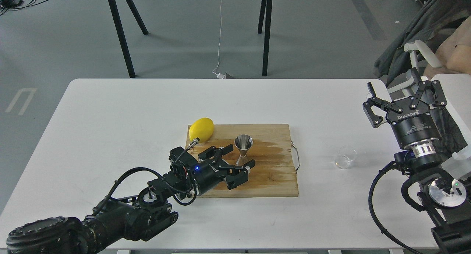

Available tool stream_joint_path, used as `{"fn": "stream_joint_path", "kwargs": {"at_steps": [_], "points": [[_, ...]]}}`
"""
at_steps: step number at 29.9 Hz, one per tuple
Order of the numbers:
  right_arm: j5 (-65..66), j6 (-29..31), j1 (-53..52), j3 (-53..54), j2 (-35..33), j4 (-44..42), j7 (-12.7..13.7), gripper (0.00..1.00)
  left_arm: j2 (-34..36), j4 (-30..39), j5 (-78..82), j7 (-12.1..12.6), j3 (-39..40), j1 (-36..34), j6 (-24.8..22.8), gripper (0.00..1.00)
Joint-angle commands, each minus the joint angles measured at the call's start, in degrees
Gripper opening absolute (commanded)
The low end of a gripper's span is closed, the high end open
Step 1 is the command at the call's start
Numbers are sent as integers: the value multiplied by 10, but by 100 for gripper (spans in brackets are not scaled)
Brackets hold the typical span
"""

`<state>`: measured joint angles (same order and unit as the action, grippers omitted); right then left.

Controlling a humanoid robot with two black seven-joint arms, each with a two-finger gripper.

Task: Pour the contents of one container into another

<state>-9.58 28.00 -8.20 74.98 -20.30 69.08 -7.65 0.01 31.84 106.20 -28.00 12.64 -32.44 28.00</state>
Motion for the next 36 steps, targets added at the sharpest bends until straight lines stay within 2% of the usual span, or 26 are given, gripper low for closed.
{"fn": "stream_joint_path", "kwargs": {"at_steps": [1,6,13,16,20,24,26,27,31,35,36], "points": [[0,0,0,0,0,0,0,99,3,2,-2,0,3,2,0,99],[0,0,-2,-1,1,0,0,99,45,7,-6,0,5,17,0,99],[0,0,-2,-2,1,0,0,99,111,52,-39,0,5,36,0,99],[0,0,-3,-2,1,0,0,99,159,109,-51,0,7,45,0,99],[0,0,-3,-3,1,-1,2,99,243,231,-128,0,5,57,0,98],[0,0,-2,-9,0,-1,4,99,332,335,-271,0,12,60,0,98],[-1,0,-1,-18,0,0,10,99,364,371,-363,0,26,59,0,98],[-1,0,-2,-22,0,0,17,99,379,380,-402,0,36,58,-14,98],[-3,0,-2,-24,0,-1,67,99,433,386,-561,0,106,56,-265,98],[-75,0,1,-25,-2,5,75,99,472,343,-727,0,171,55,-560,98],[-108,0,4,-29,-6,7,78,99,476,326,-758,0,179,54,-560,99]]}}
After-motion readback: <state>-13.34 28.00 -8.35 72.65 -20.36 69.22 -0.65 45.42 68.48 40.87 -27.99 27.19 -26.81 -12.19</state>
